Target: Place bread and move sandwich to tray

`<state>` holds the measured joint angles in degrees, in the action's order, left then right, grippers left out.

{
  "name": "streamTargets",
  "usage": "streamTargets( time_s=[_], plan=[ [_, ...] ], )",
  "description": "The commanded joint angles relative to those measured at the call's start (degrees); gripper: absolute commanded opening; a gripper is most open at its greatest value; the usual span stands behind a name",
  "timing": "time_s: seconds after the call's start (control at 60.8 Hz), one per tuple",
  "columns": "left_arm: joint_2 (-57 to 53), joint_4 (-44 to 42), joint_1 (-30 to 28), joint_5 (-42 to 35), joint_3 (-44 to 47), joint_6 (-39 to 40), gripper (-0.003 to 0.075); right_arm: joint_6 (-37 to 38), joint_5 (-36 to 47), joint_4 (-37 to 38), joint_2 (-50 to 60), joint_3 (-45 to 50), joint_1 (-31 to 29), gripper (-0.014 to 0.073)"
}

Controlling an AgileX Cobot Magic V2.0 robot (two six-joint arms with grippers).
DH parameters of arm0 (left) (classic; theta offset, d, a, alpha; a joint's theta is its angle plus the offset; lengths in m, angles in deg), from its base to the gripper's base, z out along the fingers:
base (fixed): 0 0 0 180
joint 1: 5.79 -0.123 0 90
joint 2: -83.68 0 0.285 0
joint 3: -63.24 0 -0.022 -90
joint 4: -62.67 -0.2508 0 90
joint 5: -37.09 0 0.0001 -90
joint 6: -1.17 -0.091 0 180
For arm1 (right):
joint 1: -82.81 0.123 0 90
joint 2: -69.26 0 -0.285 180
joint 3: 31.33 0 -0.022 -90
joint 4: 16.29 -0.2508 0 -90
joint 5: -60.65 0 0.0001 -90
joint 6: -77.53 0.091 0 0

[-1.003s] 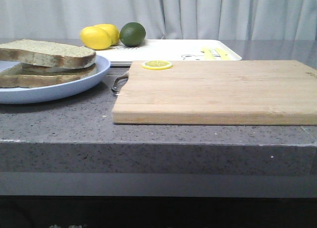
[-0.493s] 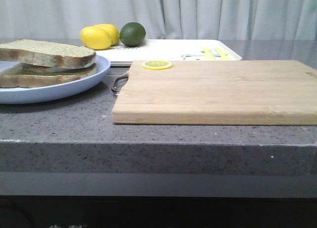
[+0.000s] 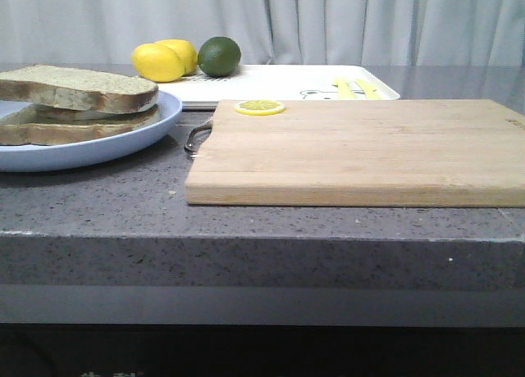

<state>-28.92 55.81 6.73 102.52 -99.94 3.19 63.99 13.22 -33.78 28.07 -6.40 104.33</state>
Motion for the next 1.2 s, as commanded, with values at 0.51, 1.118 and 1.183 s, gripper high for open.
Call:
streamTargets(
  time_s=[0.51, 1.118, 1.183],
  plan=[
    [18.4, 36.0, -26.3, -3.6, -9.6, -17.5, 0.0491, 0.1, 3.6, -1.2, -0.1, -1.4, -0.3, 0.0363],
    [29.4, 45.6, -26.0, -12.1, -9.6, -17.5, 0.0491, 0.1, 3.6, -1.2, -0.1, -1.4, -0.3, 0.0363],
    [29.8, 46.2, -26.0, -12.5, -9.6, -17.5, 0.0491, 0.1, 3.6, -1.2, -0.1, -1.4, -0.3, 0.0363]
  ],
)
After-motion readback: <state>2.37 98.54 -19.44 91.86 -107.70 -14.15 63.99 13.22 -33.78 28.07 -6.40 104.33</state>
